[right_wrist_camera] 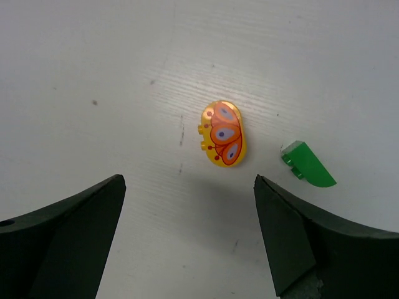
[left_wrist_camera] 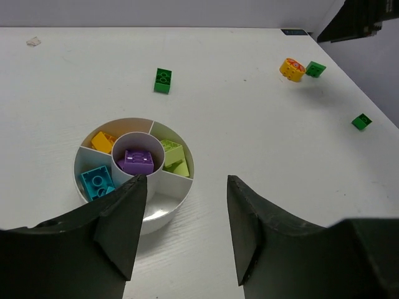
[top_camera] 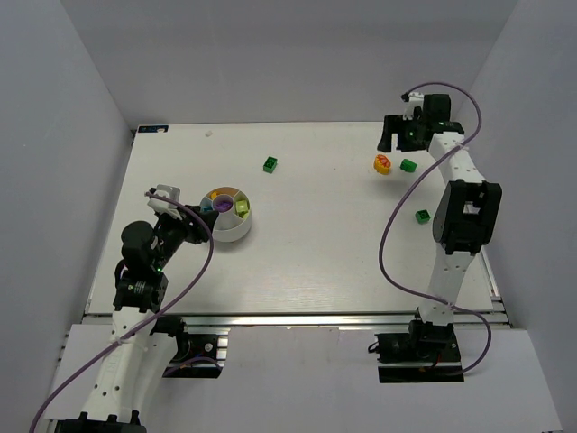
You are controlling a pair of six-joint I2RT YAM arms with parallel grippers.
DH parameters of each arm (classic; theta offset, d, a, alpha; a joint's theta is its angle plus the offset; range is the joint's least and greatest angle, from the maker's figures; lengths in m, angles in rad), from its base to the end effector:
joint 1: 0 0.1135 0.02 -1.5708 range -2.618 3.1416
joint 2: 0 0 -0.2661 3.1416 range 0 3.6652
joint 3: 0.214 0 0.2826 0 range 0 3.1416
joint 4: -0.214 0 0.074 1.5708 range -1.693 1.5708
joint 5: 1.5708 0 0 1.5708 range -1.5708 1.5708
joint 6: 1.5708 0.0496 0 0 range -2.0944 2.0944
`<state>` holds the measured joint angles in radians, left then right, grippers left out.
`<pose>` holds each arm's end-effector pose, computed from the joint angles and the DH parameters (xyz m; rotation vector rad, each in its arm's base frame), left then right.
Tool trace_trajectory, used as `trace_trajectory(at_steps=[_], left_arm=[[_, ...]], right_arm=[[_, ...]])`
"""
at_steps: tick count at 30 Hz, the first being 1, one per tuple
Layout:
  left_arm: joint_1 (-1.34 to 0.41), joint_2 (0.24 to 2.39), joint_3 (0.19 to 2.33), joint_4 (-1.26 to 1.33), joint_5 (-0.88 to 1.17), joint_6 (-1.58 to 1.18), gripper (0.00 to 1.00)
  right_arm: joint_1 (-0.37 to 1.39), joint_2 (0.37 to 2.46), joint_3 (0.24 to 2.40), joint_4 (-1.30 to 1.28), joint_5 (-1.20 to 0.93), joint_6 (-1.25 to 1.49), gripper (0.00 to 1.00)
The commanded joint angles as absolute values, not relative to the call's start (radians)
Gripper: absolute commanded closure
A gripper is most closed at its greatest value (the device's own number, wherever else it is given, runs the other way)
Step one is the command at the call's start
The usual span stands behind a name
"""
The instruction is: Sort the legos into containers by color
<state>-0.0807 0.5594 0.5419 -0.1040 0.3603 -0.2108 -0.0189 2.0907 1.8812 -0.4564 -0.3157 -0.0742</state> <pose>0.1891 -0.0328 0.2953 0.1621 1.7040 -0.5218 0.5303 0.0054 0.2709 -0.2318 2.2026 0.3012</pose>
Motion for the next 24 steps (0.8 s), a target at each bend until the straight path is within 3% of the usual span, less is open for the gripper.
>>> trace_trajectory(at_steps=[1,5,15,24], left_arm=[[-0.075,0.551,0.552,-0.098,0.388,-0.209,0.36],[-0.075,0.540,0.554,-0.101,0.382,-0.209,0.35],[-0.075,0.552,0.551,-0.103,0.377,-0.204,0.34],[-0.075,0.572,0.552,-0.098,0.391,-0.201,0.30]], right_arm=[[0.029,2.147,1.937,-0.589,-0.284,-0.288,0.11],[0.029,2.244,2.057,-0.634,-0.236,-0.360,0.11],[0.038,2.347,2.086,-0.525,-0.028,-0.489,0.12],[0.035,2.408,2.092,-0.503,-0.095,-0.497,0.19]])
